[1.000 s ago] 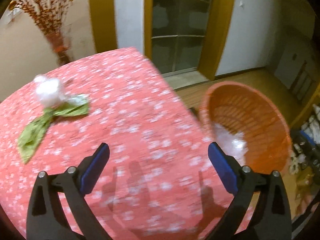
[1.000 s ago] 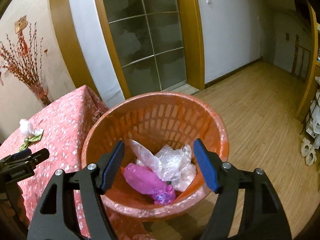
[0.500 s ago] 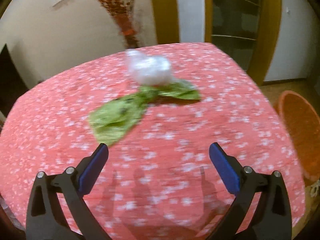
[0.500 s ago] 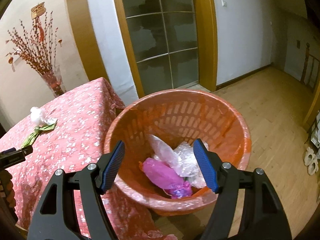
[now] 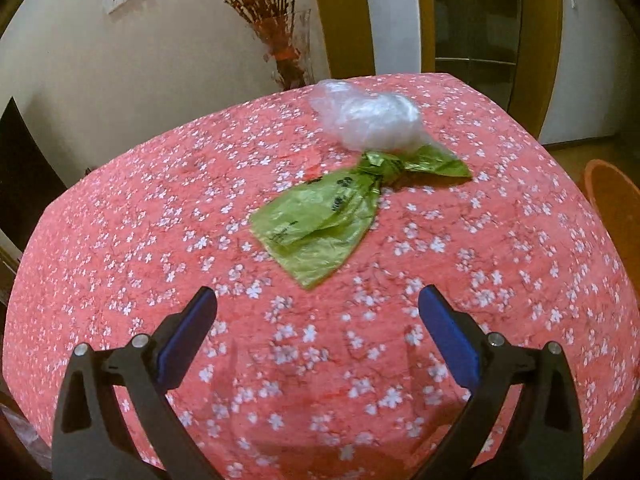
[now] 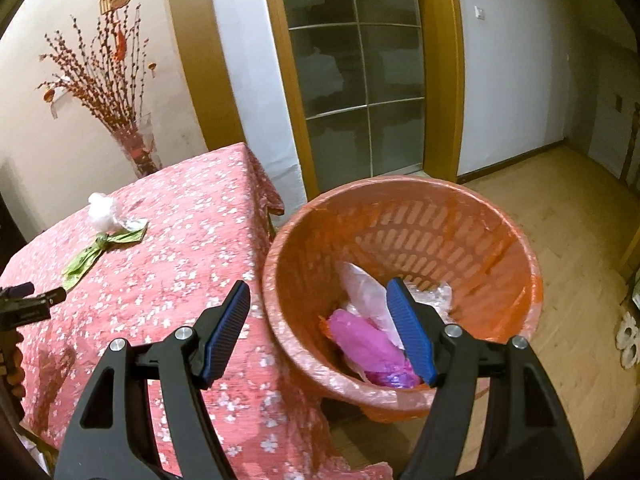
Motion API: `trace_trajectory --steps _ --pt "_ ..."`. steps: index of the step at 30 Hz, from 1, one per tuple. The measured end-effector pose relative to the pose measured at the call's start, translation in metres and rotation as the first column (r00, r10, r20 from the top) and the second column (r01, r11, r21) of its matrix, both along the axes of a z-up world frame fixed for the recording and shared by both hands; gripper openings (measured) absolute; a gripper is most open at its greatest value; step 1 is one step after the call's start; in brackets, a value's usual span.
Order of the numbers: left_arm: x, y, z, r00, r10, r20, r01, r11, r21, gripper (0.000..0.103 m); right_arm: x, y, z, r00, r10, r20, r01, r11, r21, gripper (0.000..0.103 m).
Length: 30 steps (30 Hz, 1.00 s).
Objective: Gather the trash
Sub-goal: 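Grasp the green bag with the left tool while the right tool grasps the knotted clear bag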
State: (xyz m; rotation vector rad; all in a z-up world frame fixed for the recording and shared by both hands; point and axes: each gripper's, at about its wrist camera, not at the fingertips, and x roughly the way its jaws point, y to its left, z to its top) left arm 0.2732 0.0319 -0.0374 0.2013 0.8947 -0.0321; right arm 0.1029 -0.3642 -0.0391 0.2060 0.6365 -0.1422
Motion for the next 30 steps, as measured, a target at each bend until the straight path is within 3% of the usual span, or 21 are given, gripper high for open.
trace_trajectory --steps 6,9,17,20,22,24,27,30 --pt "0.030 0.000 0.004 1.000 -0.005 -0.012 0.004 0.997 -0.078 0.099 0.006 0.009 0.002 1.000 0.015 -0.006 -0.015 1.000 -0.016 0.070" --pt "0.044 -0.002 0.008 0.999 -0.046 0.029 0.050 0.982 -0.182 0.099 0.007 0.012 0.002 1.000 0.017 -0.010 -0.017 1.000 -0.024 0.070" --pt "0.080 -0.017 -0.010 0.999 -0.046 0.014 0.047 0.998 -0.039 0.095 0.011 0.018 0.004 0.999 0.028 -0.021 -0.029 0.998 -0.047 0.070" --pt "0.084 -0.013 -0.019 0.998 -0.058 -0.030 0.056 0.997 -0.059 0.062 0.013 0.022 0.004 0.999 0.037 -0.025 -0.039 0.998 -0.048 0.070" --pt "0.082 -0.005 -0.019 0.997 -0.069 -0.034 0.064 0.989 -0.135 0.047 0.016 0.027 0.005 0.998 0.048 -0.026 -0.050 0.998 -0.048 0.070" --pt "0.078 -0.001 -0.017 0.997 -0.072 -0.026 0.068 0.987 -0.144 0.023 0.019 0.035 0.006 0.997 0.067 -0.026 -0.068 0.996 -0.053 0.070" --pt "0.071 0.005 -0.015 0.996 -0.090 -0.022 0.086 0.985 -0.152 0.008 0.024 0.047 0.010 0.995 0.099 -0.021 -0.100 0.993 -0.057 0.070" --pt "0.054 0.022 -0.010 0.995 -0.098 -0.002 0.096 0.981 -0.169 0.006 0.032 0.066 0.016 0.989 0.145 -0.013 -0.146 0.988 -0.057 0.070"
